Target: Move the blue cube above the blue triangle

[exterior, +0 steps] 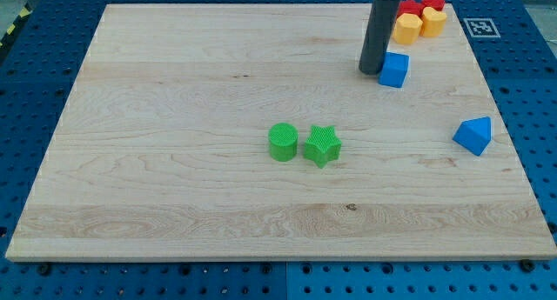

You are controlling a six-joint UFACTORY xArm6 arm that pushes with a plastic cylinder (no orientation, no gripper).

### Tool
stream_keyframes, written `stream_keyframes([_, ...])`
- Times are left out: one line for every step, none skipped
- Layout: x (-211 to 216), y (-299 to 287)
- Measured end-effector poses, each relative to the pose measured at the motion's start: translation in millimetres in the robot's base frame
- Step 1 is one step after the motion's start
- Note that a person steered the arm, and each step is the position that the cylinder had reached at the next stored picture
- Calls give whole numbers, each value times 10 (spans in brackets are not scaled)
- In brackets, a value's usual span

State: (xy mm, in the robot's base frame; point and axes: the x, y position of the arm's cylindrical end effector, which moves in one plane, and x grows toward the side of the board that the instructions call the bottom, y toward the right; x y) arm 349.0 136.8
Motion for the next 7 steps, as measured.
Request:
stream_keyframes([0,177])
stream_keyframes([-57,277])
stream_keyframes([-144,313])
stream_keyframes([-101,470])
stream_keyframes([121,498])
stream_keyframes([288,528])
stream_keyframes([449,568])
